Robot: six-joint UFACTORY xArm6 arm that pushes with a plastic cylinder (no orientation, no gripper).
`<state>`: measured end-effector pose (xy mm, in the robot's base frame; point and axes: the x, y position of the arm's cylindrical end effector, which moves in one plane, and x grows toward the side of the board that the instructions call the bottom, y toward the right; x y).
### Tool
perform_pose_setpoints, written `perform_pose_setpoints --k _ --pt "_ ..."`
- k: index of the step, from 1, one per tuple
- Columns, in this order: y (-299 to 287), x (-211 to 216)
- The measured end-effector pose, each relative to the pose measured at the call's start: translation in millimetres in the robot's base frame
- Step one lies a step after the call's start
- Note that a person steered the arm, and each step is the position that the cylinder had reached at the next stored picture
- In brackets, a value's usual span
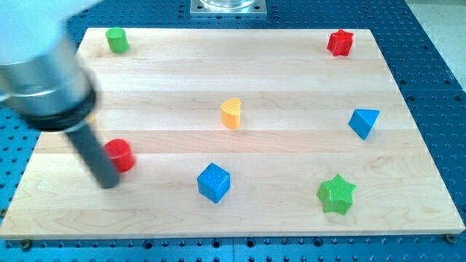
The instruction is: Place the cube below the heart
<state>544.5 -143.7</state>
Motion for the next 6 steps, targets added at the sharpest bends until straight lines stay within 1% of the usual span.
perform_pose_setpoints --k 1,2,3,4,5,6 --pt "-69 13" --pt "-46 -17" --pt "16 -39" --pt "38 -30" --pt "3 12" --pt "-5 66"
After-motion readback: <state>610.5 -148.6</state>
